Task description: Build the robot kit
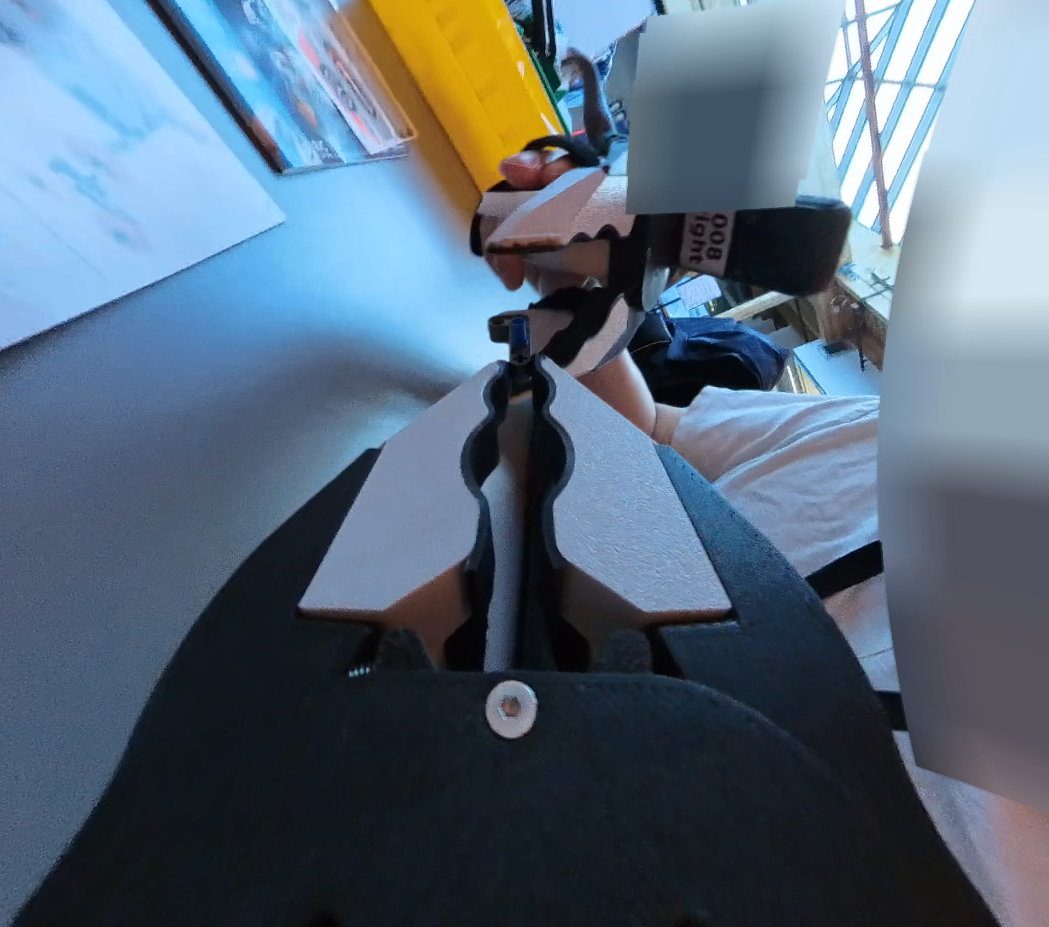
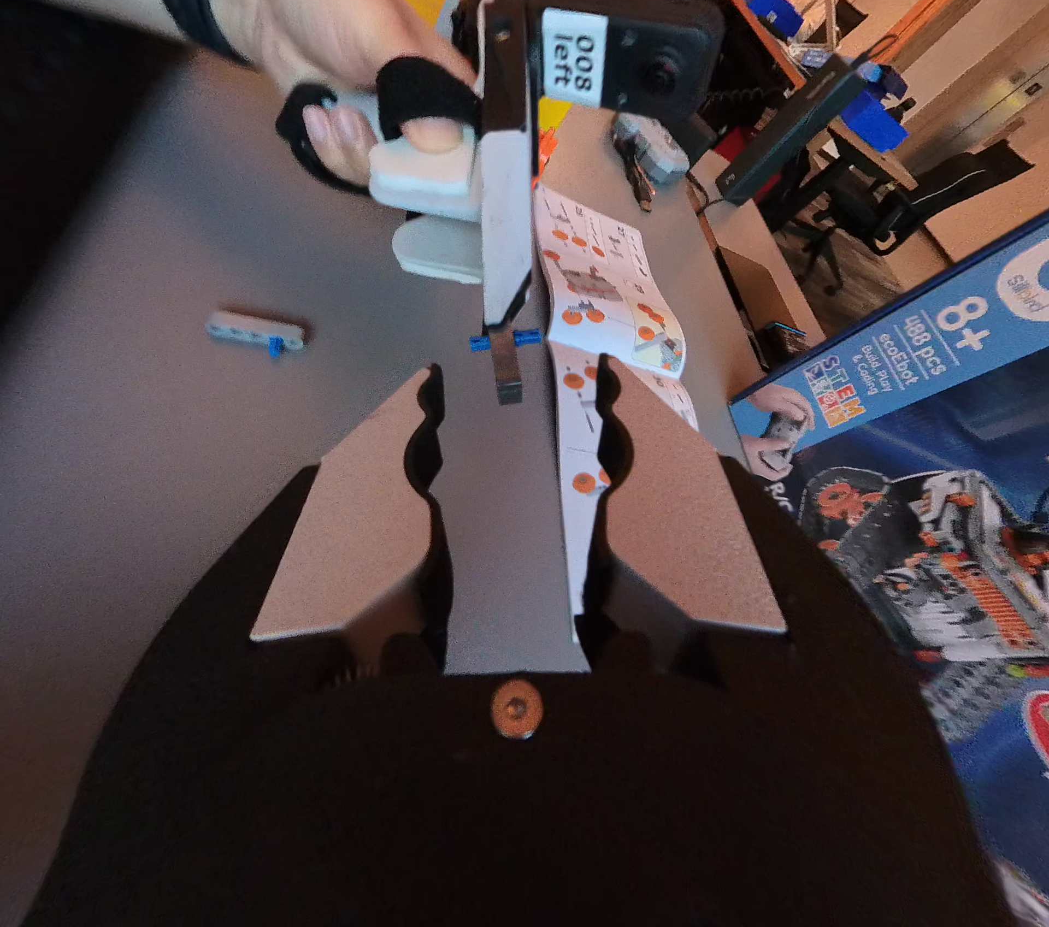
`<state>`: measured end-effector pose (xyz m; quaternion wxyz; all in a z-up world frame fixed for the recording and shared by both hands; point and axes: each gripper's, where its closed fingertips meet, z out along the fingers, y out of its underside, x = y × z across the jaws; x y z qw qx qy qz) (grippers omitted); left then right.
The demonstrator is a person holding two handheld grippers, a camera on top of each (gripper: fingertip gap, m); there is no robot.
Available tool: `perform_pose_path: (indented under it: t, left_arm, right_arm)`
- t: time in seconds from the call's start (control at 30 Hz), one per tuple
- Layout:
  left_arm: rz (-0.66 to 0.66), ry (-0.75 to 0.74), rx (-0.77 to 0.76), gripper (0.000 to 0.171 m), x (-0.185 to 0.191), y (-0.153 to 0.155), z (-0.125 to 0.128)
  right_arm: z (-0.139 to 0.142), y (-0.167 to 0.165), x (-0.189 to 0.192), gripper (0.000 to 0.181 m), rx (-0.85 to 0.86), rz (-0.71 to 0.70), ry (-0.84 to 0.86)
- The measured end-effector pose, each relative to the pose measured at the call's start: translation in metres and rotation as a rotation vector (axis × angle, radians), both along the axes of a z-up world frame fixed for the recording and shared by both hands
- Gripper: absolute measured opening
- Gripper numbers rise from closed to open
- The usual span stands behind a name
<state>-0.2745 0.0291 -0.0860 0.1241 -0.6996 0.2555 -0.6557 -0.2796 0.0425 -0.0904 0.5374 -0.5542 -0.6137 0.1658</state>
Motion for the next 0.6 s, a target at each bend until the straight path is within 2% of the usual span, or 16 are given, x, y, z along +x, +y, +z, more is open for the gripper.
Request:
perform_pose_path:
  t: [0.13,0.3,0.6]
  left_arm:
    - [-0.091,0.071,-0.018,0.005,-0.002,-0.012,-0.013]
    - [-0.145,0.1,-0.071,0.005,-0.005,-0.018,-0.022]
    - [-0.157,0.136,-0.058,0.005,-0.006,-0.018,-0.03]
  right_arm:
    - [-0.007,-0.003,0.0,0.043,0.063,-0.01,-0.093]
    - [-0.022,-0.018,-0.007,0.024,0.026,0.048,-0.177]
    - [-0.03,-0.019,-0.011,0.018,0.007,0.048,-0.203]
